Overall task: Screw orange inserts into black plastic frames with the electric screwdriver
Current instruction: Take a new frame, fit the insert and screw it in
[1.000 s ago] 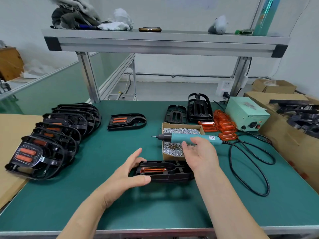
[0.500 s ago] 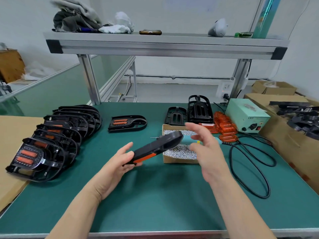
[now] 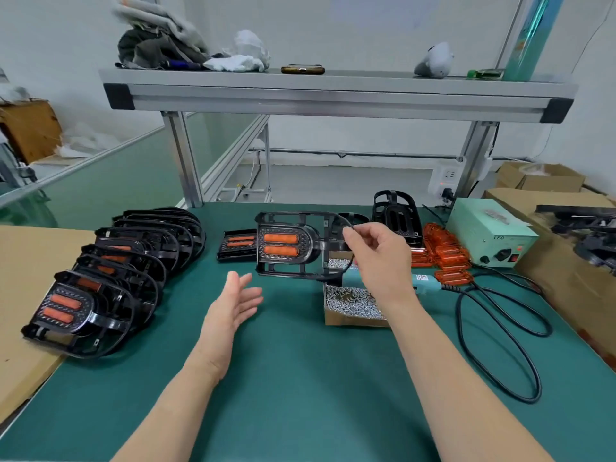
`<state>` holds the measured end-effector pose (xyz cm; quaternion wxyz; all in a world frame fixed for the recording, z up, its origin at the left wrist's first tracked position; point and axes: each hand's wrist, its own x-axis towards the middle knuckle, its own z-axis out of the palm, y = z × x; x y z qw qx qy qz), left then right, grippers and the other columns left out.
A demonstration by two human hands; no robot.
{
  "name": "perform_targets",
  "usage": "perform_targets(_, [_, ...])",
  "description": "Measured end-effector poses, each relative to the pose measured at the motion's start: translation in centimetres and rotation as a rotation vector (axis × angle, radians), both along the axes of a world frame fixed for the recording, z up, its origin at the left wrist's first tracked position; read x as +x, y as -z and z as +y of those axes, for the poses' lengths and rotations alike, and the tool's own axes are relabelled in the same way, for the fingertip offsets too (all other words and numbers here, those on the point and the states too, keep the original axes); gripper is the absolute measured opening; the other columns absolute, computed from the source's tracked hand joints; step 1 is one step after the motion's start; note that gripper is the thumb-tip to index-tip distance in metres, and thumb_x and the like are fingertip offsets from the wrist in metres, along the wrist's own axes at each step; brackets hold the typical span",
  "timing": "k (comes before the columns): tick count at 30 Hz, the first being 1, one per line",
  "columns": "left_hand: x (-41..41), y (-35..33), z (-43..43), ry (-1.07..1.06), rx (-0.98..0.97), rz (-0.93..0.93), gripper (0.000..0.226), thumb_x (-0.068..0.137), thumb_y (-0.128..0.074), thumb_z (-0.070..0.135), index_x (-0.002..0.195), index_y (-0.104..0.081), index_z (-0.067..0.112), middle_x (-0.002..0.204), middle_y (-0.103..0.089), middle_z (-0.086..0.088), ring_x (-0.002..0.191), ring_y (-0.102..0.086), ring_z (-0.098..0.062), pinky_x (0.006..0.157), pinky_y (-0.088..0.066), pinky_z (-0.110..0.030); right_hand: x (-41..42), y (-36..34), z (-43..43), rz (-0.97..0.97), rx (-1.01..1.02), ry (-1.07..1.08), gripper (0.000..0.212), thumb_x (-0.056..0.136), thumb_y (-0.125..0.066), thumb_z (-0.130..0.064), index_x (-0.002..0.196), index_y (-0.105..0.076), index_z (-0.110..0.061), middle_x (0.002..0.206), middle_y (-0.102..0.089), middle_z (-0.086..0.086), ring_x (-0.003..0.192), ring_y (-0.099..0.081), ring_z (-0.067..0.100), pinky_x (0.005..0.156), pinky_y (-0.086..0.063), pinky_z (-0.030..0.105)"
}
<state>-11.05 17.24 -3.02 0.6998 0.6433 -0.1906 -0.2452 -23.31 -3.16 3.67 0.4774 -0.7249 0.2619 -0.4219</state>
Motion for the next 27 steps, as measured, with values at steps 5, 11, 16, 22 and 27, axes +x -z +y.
perform_targets(5, [-0.9, 1.2, -0.1, -0.029, 0.170, -0.244, 0.057, 0.075, -0.050, 0.071, 0.101, -0.074, 0.027, 0.099, -0.075, 0.003, 0.098, -0.068, -0.007, 0.102, -0.050, -0.036, 4.5, -0.6, -1.8, 0.195, 0.047, 0.038, 0.024, 0.096, -0.064, -0.035, 0.079, -0.069, -0.019, 0.075, -0.067, -0.004, 0.081, -0.067, 0.023, 0.085, -0.054, 0.042])
perform_targets(11, [-1.0, 1.1, -0.2, -0.045, 0.221, -0.306, 0.055, 0.081, -0.051, 0.062, 0.092, -0.073, 0.013, 0.095, -0.072, -0.008, 0.097, -0.066, -0.023, 0.097, -0.051, -0.041, 10.5, -0.6, -3.1, 0.440, 0.025, 0.015, 0.044, 0.096, -0.058, -0.031, 0.059, -0.052, -0.008, 0.063, -0.059, 0.009, 0.061, -0.055, 0.026, 0.068, -0.052, 0.042])
perform_targets(16, [-1.1, 1.3, -0.3, -0.049, 0.231, -0.313, 0.018, 0.098, -0.060, 0.031, 0.091, -0.074, 0.022, 0.095, -0.073, 0.000, 0.097, -0.067, -0.017, 0.092, -0.051, -0.028, 13.9, 0.3, -3.5, 0.684, -0.022, 0.009, 0.032, 0.100, -0.054, -0.028, 0.074, -0.054, -0.010, 0.075, -0.060, 0.010, 0.057, -0.055, 0.023, 0.047, -0.036, 0.024])
perform_targets(22, [-1.1, 1.2, -0.3, -0.057, 0.226, -0.351, 0.015, 0.097, -0.062, 0.022, 0.088, -0.074, 0.021, 0.091, -0.072, 0.003, 0.089, -0.066, -0.008, 0.078, -0.046, -0.010, 16.2, 2.0, -3.6, 0.762, 0.034, -0.017, 0.015, 0.097, -0.054, -0.014, 0.087, -0.060, -0.003, 0.102, -0.072, 0.020, 0.074, -0.061, 0.029, 0.062, -0.047, 0.026])
perform_targets(27, [-1.0, 1.4, -0.3, -0.044, 0.223, -0.383, 0.015, 0.096, -0.062, 0.023, 0.087, -0.074, 0.023, 0.091, -0.072, 0.005, 0.090, -0.066, -0.009, 0.082, -0.049, -0.017, 17.4, 2.7, -3.5, 0.851, 0.057, -0.055, 0.026, 0.095, -0.055, -0.007, 0.069, -0.056, -0.004, 0.092, -0.075, 0.017, 0.065, -0.062, 0.027, 0.066, -0.051, 0.029])
